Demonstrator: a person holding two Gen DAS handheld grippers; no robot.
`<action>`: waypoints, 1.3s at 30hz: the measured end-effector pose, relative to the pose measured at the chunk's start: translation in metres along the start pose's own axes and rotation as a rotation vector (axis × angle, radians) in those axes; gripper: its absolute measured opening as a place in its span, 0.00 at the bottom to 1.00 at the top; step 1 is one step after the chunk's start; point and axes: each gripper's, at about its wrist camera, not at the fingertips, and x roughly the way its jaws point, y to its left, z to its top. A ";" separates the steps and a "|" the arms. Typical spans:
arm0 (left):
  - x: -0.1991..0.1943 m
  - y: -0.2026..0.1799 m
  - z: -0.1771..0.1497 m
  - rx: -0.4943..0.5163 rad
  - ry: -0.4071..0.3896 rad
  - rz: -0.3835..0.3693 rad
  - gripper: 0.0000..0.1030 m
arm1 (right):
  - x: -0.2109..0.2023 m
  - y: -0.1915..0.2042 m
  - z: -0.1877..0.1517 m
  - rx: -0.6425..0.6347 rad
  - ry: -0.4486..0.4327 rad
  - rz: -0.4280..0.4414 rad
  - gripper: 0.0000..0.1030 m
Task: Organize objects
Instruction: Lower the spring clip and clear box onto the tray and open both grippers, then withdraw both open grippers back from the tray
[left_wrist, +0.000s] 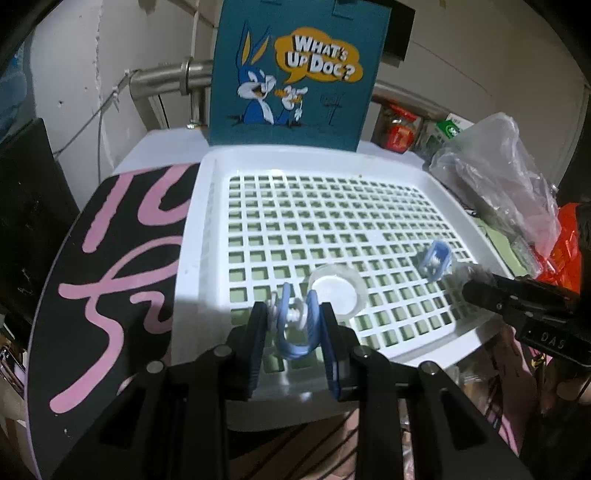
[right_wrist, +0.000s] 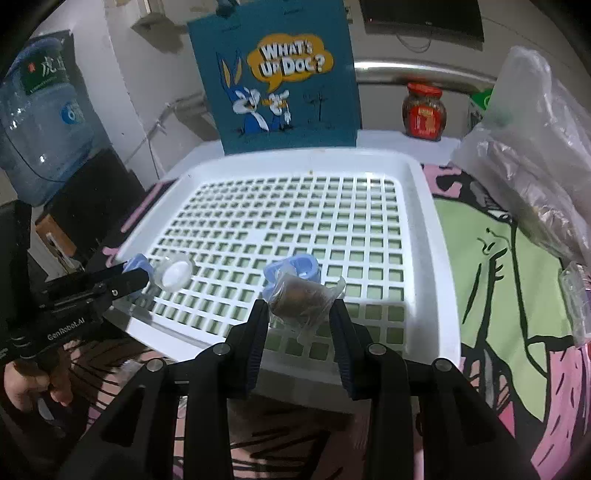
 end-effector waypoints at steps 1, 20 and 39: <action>0.001 0.000 -0.001 0.002 -0.003 0.001 0.27 | 0.003 0.000 0.000 0.000 0.008 -0.003 0.32; -0.025 -0.002 0.003 0.011 -0.155 -0.085 0.85 | -0.030 0.002 0.003 0.022 -0.181 0.007 0.73; -0.079 -0.027 -0.032 0.157 -0.357 -0.126 0.88 | -0.090 0.024 -0.032 -0.062 -0.401 0.046 0.82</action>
